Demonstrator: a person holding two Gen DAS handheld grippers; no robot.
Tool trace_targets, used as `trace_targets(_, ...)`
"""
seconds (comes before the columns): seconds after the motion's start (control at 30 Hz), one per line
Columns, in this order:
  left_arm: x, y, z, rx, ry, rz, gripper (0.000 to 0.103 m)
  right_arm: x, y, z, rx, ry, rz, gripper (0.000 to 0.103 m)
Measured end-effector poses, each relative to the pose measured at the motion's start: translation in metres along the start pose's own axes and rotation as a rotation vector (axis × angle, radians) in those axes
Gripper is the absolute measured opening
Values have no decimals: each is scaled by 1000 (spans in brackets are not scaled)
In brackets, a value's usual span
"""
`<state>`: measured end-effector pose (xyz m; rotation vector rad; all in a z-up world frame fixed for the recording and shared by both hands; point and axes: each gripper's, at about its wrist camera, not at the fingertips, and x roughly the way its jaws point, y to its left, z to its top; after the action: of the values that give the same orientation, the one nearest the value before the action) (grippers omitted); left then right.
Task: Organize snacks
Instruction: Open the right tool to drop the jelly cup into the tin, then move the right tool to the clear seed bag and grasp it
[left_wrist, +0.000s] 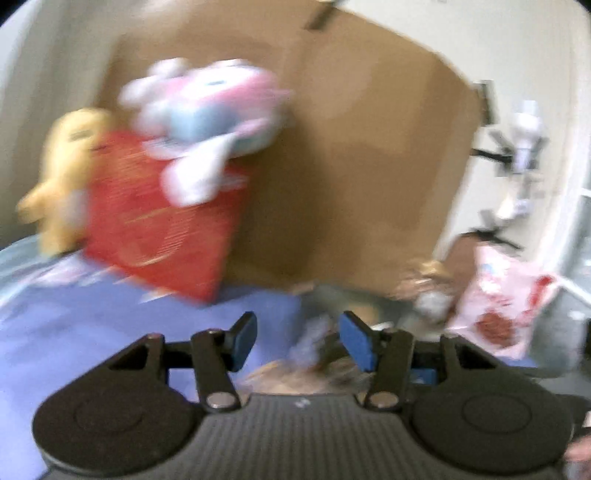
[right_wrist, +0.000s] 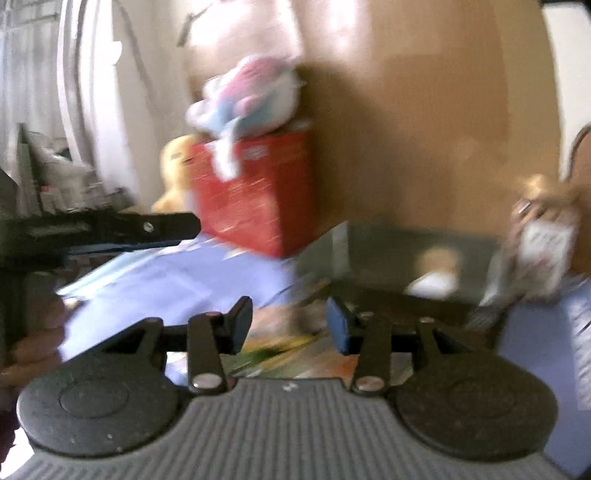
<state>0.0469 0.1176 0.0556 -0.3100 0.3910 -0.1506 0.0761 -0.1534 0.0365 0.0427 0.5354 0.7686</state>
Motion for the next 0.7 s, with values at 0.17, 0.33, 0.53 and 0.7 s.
trace_targets(0.17,-13,58,-21,-107,64,105,50,22,38,-23,-26,90,95,47)
trace_targets(0.33,3,57,-28,-118,87,60,51,51,59,-30,-72,143,80,48)
trace_targets(0.53,30,52,-43,-122,156,30,51,84,62,-29,-186,194,8,56)
trace_targets(0.7,36,54,-50,-134,201,-13,56,97,74,-41,-320,178,-16,66)
